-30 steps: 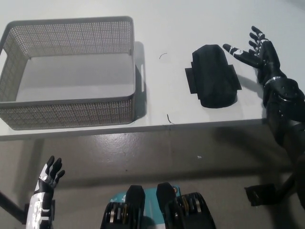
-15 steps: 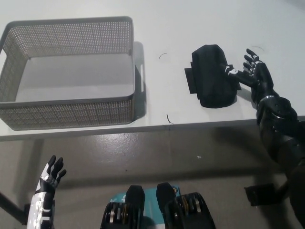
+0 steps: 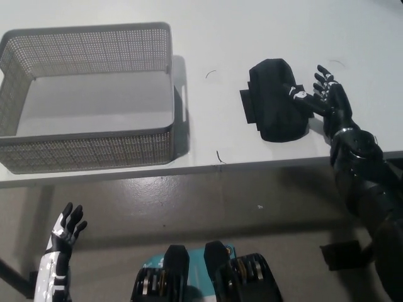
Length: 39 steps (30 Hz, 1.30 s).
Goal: Use the right hand to push the pencil case on the right hand side to the container on the left side
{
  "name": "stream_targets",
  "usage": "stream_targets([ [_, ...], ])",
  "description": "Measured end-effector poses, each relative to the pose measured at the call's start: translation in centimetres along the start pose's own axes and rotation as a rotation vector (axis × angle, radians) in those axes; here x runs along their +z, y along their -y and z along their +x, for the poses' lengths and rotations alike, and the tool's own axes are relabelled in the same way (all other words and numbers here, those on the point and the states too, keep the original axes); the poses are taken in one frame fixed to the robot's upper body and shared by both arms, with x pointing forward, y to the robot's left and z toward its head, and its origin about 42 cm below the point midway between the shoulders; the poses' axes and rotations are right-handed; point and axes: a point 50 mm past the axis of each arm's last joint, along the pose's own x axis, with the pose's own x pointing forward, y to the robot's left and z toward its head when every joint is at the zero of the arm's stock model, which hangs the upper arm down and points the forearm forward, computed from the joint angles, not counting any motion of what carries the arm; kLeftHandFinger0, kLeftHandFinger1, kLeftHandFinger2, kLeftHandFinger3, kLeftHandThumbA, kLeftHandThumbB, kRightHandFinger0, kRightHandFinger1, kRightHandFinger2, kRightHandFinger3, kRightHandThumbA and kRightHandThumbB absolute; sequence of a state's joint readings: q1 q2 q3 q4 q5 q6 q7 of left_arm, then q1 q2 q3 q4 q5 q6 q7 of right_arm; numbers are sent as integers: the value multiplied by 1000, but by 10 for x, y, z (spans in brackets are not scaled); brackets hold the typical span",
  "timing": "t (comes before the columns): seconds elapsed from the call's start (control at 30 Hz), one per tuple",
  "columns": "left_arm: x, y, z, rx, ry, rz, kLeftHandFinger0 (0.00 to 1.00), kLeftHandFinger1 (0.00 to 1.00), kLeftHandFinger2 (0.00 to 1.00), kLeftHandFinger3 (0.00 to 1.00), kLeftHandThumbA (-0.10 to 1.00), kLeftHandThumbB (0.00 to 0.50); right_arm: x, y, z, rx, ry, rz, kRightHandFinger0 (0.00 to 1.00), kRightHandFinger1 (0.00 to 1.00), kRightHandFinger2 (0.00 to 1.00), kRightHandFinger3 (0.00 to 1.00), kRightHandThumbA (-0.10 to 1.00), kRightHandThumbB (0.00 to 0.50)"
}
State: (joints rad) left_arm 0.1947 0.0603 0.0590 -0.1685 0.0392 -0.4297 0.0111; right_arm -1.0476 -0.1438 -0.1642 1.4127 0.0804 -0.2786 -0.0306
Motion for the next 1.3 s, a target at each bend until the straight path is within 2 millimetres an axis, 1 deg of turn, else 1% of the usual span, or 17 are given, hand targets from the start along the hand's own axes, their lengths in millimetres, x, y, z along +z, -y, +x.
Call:
stream_targets([
  [0.1,0,0,2,0,5,0,1000,1000,1000,1000,1000,65,1,-3,0,2,2,-6,1000,1000,1000,1000,1000,213],
  [0.27,1,0,3,-1,9,0,1000,1000,1000,1000,1000,69,3,-11,1,14,4,-12,1000,1000,1000,1000,1000,214],
  [0.4,1,0,5,-3,14,2,1000,1000,1000,1000,1000,81,3,-25,0,35,2,-13,1000,1000,1000,1000,1000,247],
  [0.47,1,-1,6,-4,17,3,1000,1000,1000,1000,1000,83,3,-32,0,46,2,-13,1000,1000,1000,1000,1000,251],
  [0.6,1,-1,7,-7,20,5,1000,1000,1000,1000,1000,106,3,-48,-2,75,1,-9,1000,1000,1000,1000,1000,256],
  [0.73,2,-2,8,-7,22,6,1000,1000,1000,1000,1000,109,3,-70,-5,111,-2,1,1000,1000,1000,1000,1000,264],
  [0.83,2,-1,9,-8,26,6,1000,1000,1000,1000,1000,109,1,-88,-8,144,-5,-5,1000,1000,1000,1000,1000,247],
  [0.9,2,-1,10,-8,28,5,1000,1000,1000,1000,1000,109,0,-97,-10,160,-6,-6,1000,1000,1000,1000,1000,250],
  [0.93,2,-1,11,-8,29,5,1000,1000,1000,1000,1000,120,-1,-104,-12,172,-8,-4,1000,1000,1000,1000,1000,256],
  [1.0,2,-1,11,-8,29,5,1000,1000,1000,1000,1000,121,-2,-111,-14,184,-9,-5,1000,1000,1000,1000,1000,248],
  [1.17,3,-1,11,-8,31,5,1000,1000,1000,1000,1000,118,-3,-122,-17,205,-11,-9,1000,1000,1000,1000,1000,276],
  [1.23,3,-1,11,-8,32,5,1000,1000,1000,1000,1000,119,-4,-128,-18,214,-13,-5,1000,1000,1000,1000,1000,276],
  [1.27,3,-1,11,-8,33,5,1000,1000,1000,1000,1000,123,-4,-131,-19,218,-14,-3,1000,1000,1000,1000,1000,265],
  [1.3,3,-1,11,-8,33,5,1000,1000,1000,1000,1000,124,-4,-133,-20,221,-14,-2,1000,1000,1000,1000,1000,265],
])
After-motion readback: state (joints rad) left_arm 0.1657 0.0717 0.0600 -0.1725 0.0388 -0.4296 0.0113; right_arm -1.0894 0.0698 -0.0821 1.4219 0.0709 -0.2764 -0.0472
